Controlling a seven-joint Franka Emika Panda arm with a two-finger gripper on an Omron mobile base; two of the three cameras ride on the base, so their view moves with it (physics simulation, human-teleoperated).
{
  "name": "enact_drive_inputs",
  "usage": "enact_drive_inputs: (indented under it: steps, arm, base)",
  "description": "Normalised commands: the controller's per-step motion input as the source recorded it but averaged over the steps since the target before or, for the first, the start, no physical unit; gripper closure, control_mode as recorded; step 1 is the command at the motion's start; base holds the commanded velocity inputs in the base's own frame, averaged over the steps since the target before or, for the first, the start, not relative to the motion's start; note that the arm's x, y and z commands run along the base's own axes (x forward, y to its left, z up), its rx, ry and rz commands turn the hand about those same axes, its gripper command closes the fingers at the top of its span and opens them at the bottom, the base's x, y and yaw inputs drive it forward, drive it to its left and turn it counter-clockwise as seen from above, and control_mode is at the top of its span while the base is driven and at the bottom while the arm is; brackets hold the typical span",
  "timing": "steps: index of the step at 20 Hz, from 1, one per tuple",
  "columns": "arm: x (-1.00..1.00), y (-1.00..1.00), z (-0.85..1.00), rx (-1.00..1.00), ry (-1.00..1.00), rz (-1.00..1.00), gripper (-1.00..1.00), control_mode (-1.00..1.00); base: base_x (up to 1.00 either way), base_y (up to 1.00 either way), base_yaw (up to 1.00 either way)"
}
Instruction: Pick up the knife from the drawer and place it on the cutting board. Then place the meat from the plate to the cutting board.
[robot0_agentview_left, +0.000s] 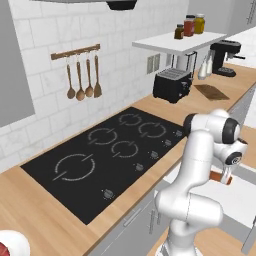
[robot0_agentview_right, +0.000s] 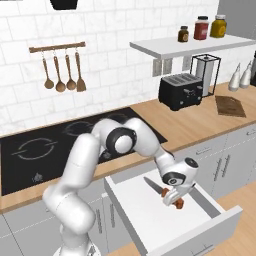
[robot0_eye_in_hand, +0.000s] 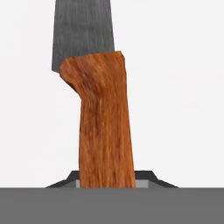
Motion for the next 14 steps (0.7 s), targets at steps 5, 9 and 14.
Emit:
enact_drive_inputs:
  steps: [5, 9, 14]
  arm:
    - [-0.34, -0.21, 0.91, 0.0, -0.04, -0.03, 1.0, -1.0]
    - [-0.28, -0.04, 1.0, -0.01, 0.0, 0.0, 1.0, -1.0]
    - [-0.27, 0.2, 1.0, -0.06, -0.06, -0.01, 1.0, -1.0]
  base:
    - [0.0, 0.0, 0.0]
    - [0.0, 0.0, 0.0]
    - [0.0, 0.0, 0.0]
